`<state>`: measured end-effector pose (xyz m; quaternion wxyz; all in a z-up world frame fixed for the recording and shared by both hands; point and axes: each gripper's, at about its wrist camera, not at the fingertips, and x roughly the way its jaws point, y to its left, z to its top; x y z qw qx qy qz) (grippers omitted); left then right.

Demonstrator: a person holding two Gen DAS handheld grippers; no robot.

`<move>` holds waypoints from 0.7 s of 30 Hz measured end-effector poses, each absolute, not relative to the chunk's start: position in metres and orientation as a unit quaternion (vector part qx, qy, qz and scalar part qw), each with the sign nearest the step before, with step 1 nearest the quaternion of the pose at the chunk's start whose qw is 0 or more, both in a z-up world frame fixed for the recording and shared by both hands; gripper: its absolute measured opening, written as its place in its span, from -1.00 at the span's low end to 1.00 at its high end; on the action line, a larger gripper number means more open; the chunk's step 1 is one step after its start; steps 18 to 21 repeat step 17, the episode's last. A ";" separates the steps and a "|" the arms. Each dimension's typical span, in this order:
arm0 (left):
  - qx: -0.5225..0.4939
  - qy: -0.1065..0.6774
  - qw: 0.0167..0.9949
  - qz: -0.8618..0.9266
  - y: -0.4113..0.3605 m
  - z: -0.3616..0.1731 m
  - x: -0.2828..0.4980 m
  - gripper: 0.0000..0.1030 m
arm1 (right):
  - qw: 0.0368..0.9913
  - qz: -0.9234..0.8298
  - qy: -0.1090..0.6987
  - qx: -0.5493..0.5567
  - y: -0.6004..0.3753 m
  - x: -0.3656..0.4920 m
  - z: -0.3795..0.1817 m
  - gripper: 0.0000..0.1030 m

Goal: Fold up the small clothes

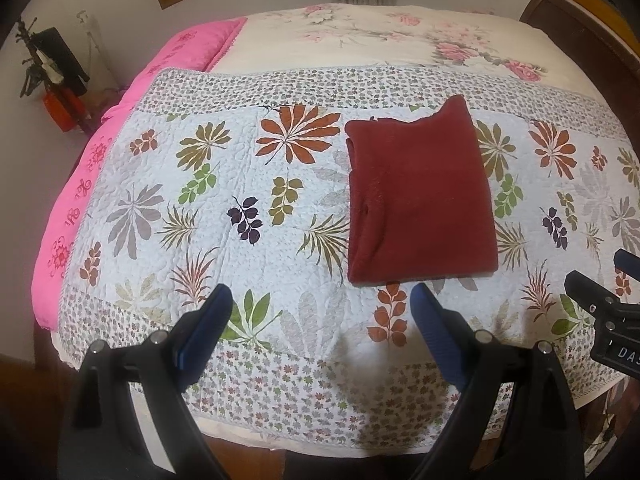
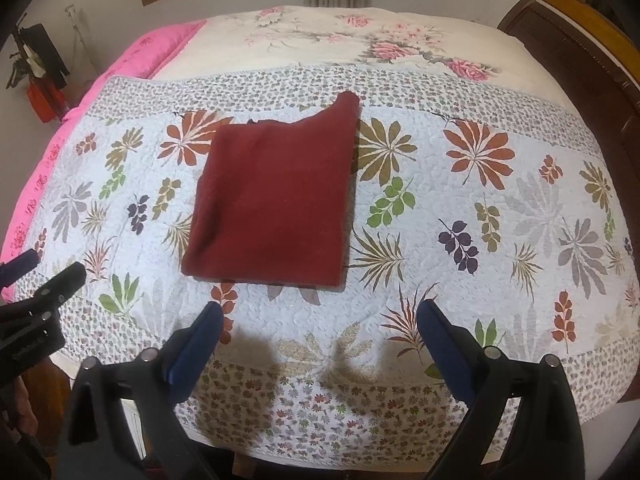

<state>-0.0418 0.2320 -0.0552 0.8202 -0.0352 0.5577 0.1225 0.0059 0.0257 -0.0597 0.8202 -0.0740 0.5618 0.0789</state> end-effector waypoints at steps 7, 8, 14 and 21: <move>-0.033 0.557 0.821 0.124 0.231 -0.055 -0.044 0.75 | 0.827 0.075 0.551 -0.081 0.025 0.004 -0.057 0.93; -0.034 0.557 0.821 0.124 0.232 -0.054 -0.044 0.75 | 0.826 0.075 0.552 -0.081 0.025 0.005 -0.057 0.93; -0.033 0.556 0.821 0.125 0.231 -0.053 -0.045 0.75 | 0.821 0.076 0.562 -0.068 0.023 0.005 -0.059 0.93; -0.033 0.555 0.821 0.126 0.231 -0.052 -0.046 0.76 | 0.821 0.075 0.563 -0.067 0.023 0.003 -0.059 0.93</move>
